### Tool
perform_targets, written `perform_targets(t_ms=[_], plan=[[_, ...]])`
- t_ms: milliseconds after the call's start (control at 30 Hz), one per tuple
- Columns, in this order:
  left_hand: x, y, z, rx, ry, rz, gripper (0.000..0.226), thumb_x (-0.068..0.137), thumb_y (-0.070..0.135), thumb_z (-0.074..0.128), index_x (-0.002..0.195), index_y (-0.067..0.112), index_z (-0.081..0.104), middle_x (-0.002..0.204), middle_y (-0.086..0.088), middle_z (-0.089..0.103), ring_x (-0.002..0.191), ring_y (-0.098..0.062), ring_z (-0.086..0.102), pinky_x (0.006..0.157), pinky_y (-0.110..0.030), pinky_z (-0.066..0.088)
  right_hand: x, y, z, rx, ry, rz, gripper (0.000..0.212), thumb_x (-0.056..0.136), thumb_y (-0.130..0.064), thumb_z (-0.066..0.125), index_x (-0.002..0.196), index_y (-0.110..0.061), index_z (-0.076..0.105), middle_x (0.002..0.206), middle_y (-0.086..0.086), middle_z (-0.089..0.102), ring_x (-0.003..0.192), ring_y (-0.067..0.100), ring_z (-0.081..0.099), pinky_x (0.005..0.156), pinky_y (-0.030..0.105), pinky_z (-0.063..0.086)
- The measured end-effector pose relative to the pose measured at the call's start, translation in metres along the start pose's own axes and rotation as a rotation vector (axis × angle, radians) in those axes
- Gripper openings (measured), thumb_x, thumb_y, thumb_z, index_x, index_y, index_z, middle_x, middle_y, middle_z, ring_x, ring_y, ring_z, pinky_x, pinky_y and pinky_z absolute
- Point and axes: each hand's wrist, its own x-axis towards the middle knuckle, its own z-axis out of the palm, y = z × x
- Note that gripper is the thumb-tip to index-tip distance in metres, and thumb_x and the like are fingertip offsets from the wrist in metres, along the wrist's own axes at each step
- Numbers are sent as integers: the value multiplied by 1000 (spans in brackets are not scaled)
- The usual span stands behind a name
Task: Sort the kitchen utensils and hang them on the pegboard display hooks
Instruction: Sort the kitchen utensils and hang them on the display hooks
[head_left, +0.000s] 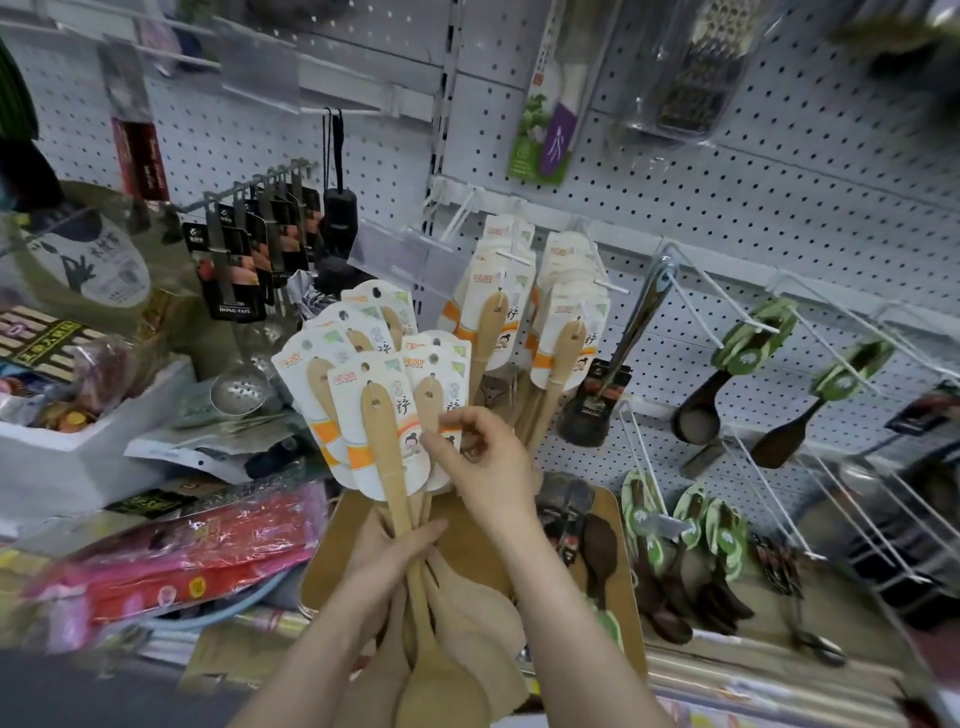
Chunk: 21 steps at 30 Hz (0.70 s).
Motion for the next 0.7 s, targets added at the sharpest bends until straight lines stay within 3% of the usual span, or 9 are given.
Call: perform_targets(t_ms=[100, 200, 267, 367, 433, 533, 633, 700], plan=[[-1, 2, 4, 13, 3, 42, 69, 54, 32, 85, 115, 10, 62, 101, -12, 73, 94, -28, 70, 85, -50, 56, -3, -6, 6, -192, 26, -54, 49, 69, -47, 82, 109, -28, 63, 121, -9, 44, 116, 7, 44, 96, 25, 41], [-2, 5, 12, 81, 18, 107, 59, 60, 17, 85, 114, 13, 61, 92, 5, 75, 89, -9, 71, 68, -22, 56, -6, -13, 14, -355, 40, -120, 73, 60, -55, 83, 120, -27, 52, 132, -1, 33, 124, 17, 35, 101, 27, 37], [-4, 10, 17, 93, -5, 154, 62, 60, 14, 86, 115, 22, 58, 91, 21, 73, 89, 5, 67, 67, -10, 50, -4, -17, 15, -374, 20, -105, 80, 62, -45, 85, 127, -24, 45, 134, 2, 30, 124, 22, 37, 104, 28, 34], [-8, 16, 23, 118, -37, 163, 63, 50, 25, 82, 107, 33, 54, 88, 33, 68, 87, 14, 63, 69, -8, 48, -1, -20, 9, -348, 39, -64, 77, 67, -31, 81, 131, -19, 41, 128, -2, 29, 116, 23, 47, 92, 24, 37], [-10, 17, 25, 73, -56, 122, 56, 53, 25, 82, 103, 31, 60, 89, 19, 73, 89, 1, 68, 75, -21, 53, 0, -22, 2, -332, 44, -20, 76, 69, -30, 79, 133, -19, 40, 124, -6, 28, 112, 19, 48, 85, 22, 36], [-11, 13, 24, 13, -71, 79, 68, 52, 38, 82, 114, 21, 60, 100, -2, 74, 98, -21, 69, 86, -40, 55, 2, -19, -5, -248, 36, 42, 75, 69, -29, 78, 134, -21, 41, 128, -7, 34, 105, 7, 45, 89, 22, 39], [-13, 11, 24, -58, -73, 46, 59, 70, 42, 72, 117, 11, 55, 99, -15, 70, 92, -30, 66, 82, -42, 53, 3, -12, -9, -139, 61, 94, 64, 68, -30, 79, 121, -24, 46, 115, -7, 56, 102, 9, 57, 87, 29, 49], [-15, 8, 27, -118, -82, 0, 58, 81, 48, 68, 117, 6, 53, 92, -19, 64, 84, -29, 60, 74, -39, 50, 3, -10, -13, -107, 45, 139, 57, 70, -27, 79, 113, -25, 43, 100, -11, 59, 93, 10, 59, 77, 29, 49]])
